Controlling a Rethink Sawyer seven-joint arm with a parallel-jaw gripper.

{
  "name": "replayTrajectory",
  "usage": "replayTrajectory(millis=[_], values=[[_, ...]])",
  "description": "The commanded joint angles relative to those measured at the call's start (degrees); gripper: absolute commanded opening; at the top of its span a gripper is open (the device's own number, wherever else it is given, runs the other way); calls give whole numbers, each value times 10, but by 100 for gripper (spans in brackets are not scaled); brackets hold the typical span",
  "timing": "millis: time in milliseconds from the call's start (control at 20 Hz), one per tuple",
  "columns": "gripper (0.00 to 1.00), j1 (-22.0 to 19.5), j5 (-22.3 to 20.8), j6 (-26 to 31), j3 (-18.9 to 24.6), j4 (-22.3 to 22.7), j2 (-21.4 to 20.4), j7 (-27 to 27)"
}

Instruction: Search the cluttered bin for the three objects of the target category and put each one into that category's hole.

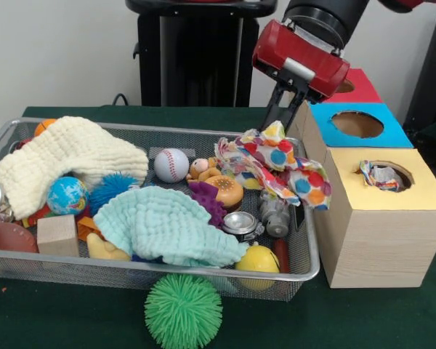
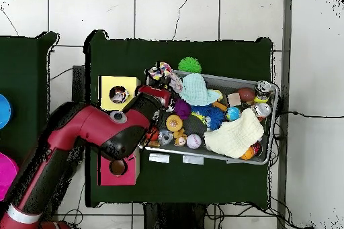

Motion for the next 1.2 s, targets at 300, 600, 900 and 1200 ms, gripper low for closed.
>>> replayTrajectory(millis=[300,600,900,1200], values=[[0,4,46,38,65,-167,-23,184],[0,2,54,43,71,-192,-29,181],[0,4,51,26,99,-196,-33,189],[0,8,38,32,105,-164,-22,197]])
